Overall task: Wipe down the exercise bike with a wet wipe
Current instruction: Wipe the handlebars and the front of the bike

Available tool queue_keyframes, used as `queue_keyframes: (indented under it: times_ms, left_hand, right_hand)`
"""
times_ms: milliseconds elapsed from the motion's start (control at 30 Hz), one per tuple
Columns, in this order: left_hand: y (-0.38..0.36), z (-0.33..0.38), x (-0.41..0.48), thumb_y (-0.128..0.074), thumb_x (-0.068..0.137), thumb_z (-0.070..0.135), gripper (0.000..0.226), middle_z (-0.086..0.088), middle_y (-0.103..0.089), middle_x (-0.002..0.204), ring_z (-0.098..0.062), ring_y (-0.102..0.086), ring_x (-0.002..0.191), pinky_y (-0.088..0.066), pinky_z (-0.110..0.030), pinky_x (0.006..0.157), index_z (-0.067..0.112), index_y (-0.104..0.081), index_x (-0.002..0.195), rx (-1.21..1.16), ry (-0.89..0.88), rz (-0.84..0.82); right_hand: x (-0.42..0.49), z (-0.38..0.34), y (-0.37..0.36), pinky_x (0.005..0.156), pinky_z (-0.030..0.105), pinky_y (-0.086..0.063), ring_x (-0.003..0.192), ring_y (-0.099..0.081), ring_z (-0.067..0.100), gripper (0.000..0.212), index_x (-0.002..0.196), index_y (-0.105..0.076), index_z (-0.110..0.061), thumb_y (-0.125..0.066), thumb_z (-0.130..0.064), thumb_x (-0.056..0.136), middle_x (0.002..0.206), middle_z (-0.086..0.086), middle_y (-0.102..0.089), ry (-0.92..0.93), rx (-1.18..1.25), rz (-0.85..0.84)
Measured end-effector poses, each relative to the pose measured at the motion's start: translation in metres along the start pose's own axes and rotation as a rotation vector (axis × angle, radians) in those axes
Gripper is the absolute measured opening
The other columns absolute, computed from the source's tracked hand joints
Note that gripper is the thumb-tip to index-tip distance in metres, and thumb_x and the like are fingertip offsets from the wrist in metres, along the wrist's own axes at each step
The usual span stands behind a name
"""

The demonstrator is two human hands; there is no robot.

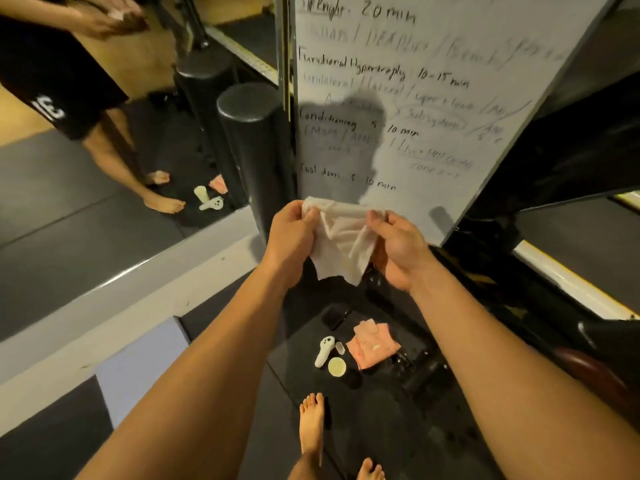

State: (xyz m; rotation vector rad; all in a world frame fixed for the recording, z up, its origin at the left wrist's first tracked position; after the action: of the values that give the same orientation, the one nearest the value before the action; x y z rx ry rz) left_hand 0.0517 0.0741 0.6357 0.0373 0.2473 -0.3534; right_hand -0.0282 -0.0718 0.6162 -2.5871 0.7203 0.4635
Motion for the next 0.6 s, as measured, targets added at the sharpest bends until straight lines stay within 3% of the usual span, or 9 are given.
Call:
queue_keyframes:
  times_ms: [200, 267, 333, 433, 533, 600]
  left_hand:
    - [-0.032, 0.061, -0.065, -0.046, 0.103, 0.021, 0.017, -0.014, -0.068, 0.106, -0.024, -0.069, 0.096, -0.059, -0.043, 0.085, 0.013, -0.06, 0.106, -0.116, -0.023, -0.02]
    - [-0.047, 0.076, -0.083, -0.055, 0.094, 0.042, 0.034, -0.016, -0.068, 0.109, -0.023, -0.069, 0.099, -0.057, -0.049, 0.088, 0.013, -0.06, 0.111, -0.089, -0.027, -0.086]
    - [-0.063, 0.089, -0.102, -0.07, 0.086, 0.044, 0.042, -0.011, -0.071, 0.108, -0.024, -0.071, 0.099, -0.058, -0.048, 0.087, 0.014, -0.06, 0.114, -0.044, -0.075, -0.21]
    - [-0.08, 0.1, -0.12, -0.074, 0.087, 0.019, 0.022, -0.011, -0.072, 0.092, -0.022, -0.071, 0.08, -0.06, -0.041, 0.075, 0.012, -0.064, 0.105, 0.014, -0.181, -0.248]
    - [-0.098, 0.11, -0.135, -0.07, 0.092, 0.02, 0.013, -0.008, -0.067, 0.078, -0.017, -0.062, 0.062, -0.056, -0.034, 0.061, 0.009, -0.064, 0.093, 0.06, -0.296, -0.222]
    - [-0.109, 0.114, -0.148, -0.063, 0.096, 0.018, 0.016, -0.001, -0.06, 0.071, -0.009, -0.055, 0.057, -0.048, -0.019, 0.053, 0.013, -0.059, 0.081, 0.105, -0.382, -0.191]
  right_hand:
    - [-0.061, -0.05, 0.007, 0.08, 0.042, -0.058, 0.096, -0.067, 0.029, 0.027, 0.123, -0.056, -0.008, -0.043, -0.022, 0.104, 0.114, 0.017, -0.066, 0.106, 0.196, 0.097]
    - [-0.086, -0.065, 0.007, 0.071, 0.04, -0.058, 0.092, -0.068, 0.028, 0.027, 0.121, -0.058, -0.012, -0.045, -0.028, 0.103, 0.11, 0.015, -0.069, 0.142, 0.185, 0.089]
    - [-0.114, -0.075, 0.008, 0.069, 0.039, -0.059, 0.091, -0.07, 0.026, 0.024, 0.114, -0.062, -0.017, -0.055, -0.034, 0.098, 0.105, 0.01, -0.072, 0.174, 0.058, 0.084]
    - [-0.151, -0.091, 0.026, 0.076, 0.039, -0.058, 0.086, -0.067, 0.02, 0.011, 0.1, -0.062, -0.016, -0.061, -0.026, 0.095, 0.096, 0.005, -0.07, 0.355, -0.209, 0.282]
    - [-0.192, -0.109, 0.051, 0.07, 0.027, -0.049, 0.081, -0.059, 0.016, 0.012, 0.092, -0.059, -0.014, -0.052, -0.022, 0.098, 0.085, -0.001, -0.063, 0.596, -0.405, 0.545]
    - [-0.221, -0.111, 0.067, 0.072, 0.027, -0.047, 0.09, -0.057, 0.018, 0.017, 0.094, -0.059, -0.021, -0.043, -0.018, 0.098, 0.088, -0.006, -0.061, 0.663, -0.479, 0.724]
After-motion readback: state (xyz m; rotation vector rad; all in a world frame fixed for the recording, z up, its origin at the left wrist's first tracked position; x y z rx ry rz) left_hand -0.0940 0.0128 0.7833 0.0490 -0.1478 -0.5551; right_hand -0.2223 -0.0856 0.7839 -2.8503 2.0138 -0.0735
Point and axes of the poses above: each hand's wrist, its own x-axis towards the middle knuckle, its own y-axis out of the back of the hand, z = x × y, the point moved 5 cm from there along x, towards the middle knuckle
